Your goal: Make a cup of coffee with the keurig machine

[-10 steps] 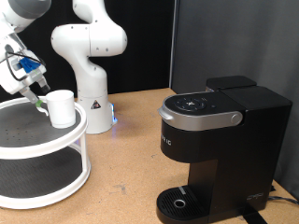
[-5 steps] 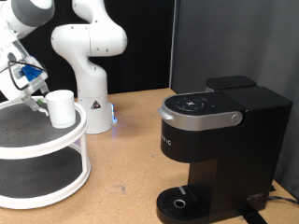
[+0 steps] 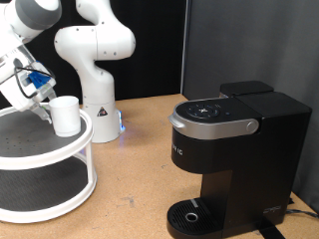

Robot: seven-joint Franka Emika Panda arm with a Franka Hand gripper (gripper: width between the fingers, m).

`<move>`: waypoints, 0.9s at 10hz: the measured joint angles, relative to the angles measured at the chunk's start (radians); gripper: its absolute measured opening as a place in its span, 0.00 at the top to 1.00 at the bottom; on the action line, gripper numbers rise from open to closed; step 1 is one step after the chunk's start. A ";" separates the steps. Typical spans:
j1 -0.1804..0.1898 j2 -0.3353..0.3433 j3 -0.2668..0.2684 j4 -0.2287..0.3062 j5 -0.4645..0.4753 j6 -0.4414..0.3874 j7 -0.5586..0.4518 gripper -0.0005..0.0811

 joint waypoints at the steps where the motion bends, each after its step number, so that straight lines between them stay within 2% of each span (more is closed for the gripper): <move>1: 0.002 0.000 0.001 -0.001 0.000 0.000 0.000 0.15; 2: 0.002 0.000 0.001 -0.003 0.000 0.000 0.000 0.15; 3: 0.002 0.000 0.001 -0.004 0.000 0.000 0.000 0.36; 4: 0.002 0.000 0.001 -0.006 0.000 0.000 0.000 0.36; 5: 0.002 0.000 0.001 -0.007 0.000 0.003 0.000 0.59; 6: 0.002 0.000 0.001 -0.009 0.000 0.008 0.000 0.59; 7: 0.002 0.000 0.001 -0.010 0.000 0.012 0.000 0.81; 8: 0.002 0.000 0.001 -0.010 0.000 0.012 0.000 0.81; 9: 0.002 0.000 0.001 -0.009 0.000 0.012 0.000 0.91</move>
